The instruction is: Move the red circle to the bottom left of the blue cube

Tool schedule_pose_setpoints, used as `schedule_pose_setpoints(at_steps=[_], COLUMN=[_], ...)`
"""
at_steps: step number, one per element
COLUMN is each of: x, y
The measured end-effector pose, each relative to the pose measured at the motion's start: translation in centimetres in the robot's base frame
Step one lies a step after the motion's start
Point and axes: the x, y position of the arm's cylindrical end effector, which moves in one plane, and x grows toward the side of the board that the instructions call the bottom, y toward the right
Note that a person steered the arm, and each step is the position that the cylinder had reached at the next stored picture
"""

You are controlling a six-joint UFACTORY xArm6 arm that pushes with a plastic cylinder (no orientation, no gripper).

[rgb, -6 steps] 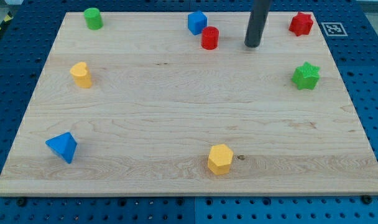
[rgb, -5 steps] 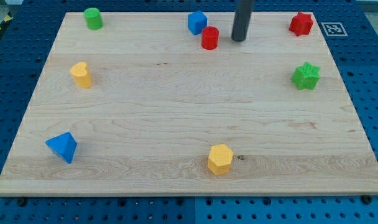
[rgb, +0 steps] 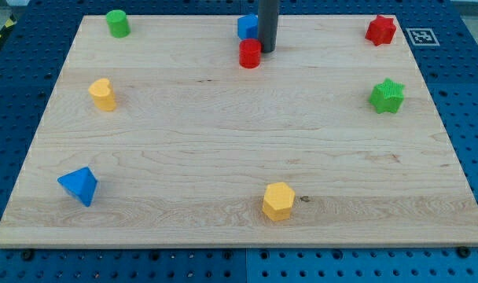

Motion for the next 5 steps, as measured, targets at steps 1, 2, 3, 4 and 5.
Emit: schedule_pose_setpoints(at_steps=[1, 2, 3, 4, 5], x=[1.1, 1.1, 1.1, -1.6, -3.1], y=[-0.9, -0.9, -1.5, -4.6, -9.2])
